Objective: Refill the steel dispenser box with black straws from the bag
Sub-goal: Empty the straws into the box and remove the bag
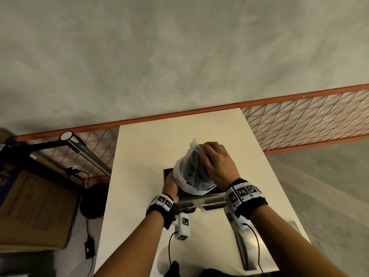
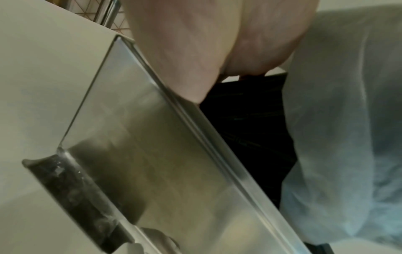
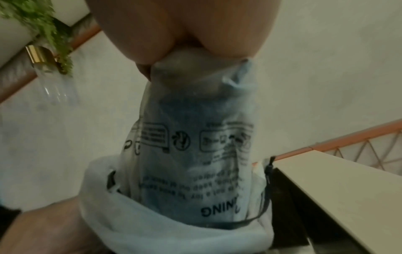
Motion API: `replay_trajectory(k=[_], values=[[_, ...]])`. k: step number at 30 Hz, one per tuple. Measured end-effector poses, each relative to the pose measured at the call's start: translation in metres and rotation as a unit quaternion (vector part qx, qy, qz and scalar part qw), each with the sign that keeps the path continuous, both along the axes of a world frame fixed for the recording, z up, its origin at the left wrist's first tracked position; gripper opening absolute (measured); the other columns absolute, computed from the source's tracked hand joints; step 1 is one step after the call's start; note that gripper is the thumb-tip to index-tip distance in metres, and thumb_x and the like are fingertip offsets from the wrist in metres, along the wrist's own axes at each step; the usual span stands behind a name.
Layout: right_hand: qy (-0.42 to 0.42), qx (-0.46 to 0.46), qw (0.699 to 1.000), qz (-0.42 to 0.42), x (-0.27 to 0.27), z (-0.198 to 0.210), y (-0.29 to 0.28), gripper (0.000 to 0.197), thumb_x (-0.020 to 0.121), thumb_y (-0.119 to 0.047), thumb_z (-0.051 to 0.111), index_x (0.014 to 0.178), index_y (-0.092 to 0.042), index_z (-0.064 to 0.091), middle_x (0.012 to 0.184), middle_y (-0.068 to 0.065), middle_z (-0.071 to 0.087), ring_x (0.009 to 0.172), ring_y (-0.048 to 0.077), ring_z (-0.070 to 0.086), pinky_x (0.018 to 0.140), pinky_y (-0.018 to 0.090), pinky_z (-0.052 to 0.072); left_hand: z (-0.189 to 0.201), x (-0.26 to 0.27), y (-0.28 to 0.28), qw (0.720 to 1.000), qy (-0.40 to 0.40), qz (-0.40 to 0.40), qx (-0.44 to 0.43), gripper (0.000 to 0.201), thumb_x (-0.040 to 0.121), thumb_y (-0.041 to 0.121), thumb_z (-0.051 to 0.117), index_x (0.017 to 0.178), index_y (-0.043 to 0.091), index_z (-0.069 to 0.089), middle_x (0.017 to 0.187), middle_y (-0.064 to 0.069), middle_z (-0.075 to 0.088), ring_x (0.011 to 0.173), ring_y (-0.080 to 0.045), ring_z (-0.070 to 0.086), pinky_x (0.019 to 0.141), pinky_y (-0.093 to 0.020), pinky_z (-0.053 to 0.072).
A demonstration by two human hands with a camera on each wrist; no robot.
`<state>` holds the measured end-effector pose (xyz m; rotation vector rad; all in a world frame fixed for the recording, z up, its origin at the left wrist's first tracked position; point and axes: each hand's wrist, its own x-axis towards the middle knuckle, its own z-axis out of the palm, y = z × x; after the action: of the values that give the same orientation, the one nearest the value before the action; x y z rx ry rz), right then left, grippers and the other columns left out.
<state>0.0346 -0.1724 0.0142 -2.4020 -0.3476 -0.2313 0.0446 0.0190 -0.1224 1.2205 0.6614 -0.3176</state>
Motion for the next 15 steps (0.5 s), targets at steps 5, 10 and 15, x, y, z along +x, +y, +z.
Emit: replay_trajectory(k=[5, 10, 15], values=[[0.001, 0.024, 1.0, -0.017, 0.002, 0.003, -0.001, 0.036, 0.103, -0.039, 0.036, 0.125, -0.022, 0.059, 0.118, 0.004, 0.059, 0.105, 0.026, 0.053, 0.088, 0.038, 0.046, 0.006, 0.002, -0.002, 0.998, -0.004, -0.041, 0.053, 0.02, 0.103, 0.027, 0.056, 0.102, 0.014, 0.072, 0.107, -0.017, 0.072, 0.107, -0.039, 0.064, 0.105, -0.059, 0.05], [0.001, 0.041, 0.999, -0.032, 0.004, 0.003, -0.005, 0.034, 0.105, -0.037, 0.037, 0.125, -0.022, 0.06, 0.116, 0.003, 0.061, 0.105, 0.024, 0.054, 0.089, 0.035, 0.045, 0.015, 0.001, -0.005, 0.997, 0.014, -0.044, 0.055, 0.025, 0.103, 0.03, 0.057, 0.104, 0.011, 0.074, 0.105, -0.016, 0.076, 0.101, -0.037, 0.068, 0.1, -0.054, 0.055], [-0.006, 0.037, 0.999, -0.031, 0.004, 0.004, -0.006, 0.03, 0.105, -0.03, 0.042, 0.125, -0.02, 0.061, 0.117, 0.004, 0.062, 0.105, 0.025, 0.054, 0.089, 0.032, 0.044, 0.013, 0.001, -0.006, 0.996, 0.008, -0.04, 0.075, 0.037, 0.091, 0.041, 0.061, 0.112, 0.014, 0.074, 0.112, -0.014, 0.075, 0.107, -0.037, 0.068, 0.102, -0.055, 0.054]])
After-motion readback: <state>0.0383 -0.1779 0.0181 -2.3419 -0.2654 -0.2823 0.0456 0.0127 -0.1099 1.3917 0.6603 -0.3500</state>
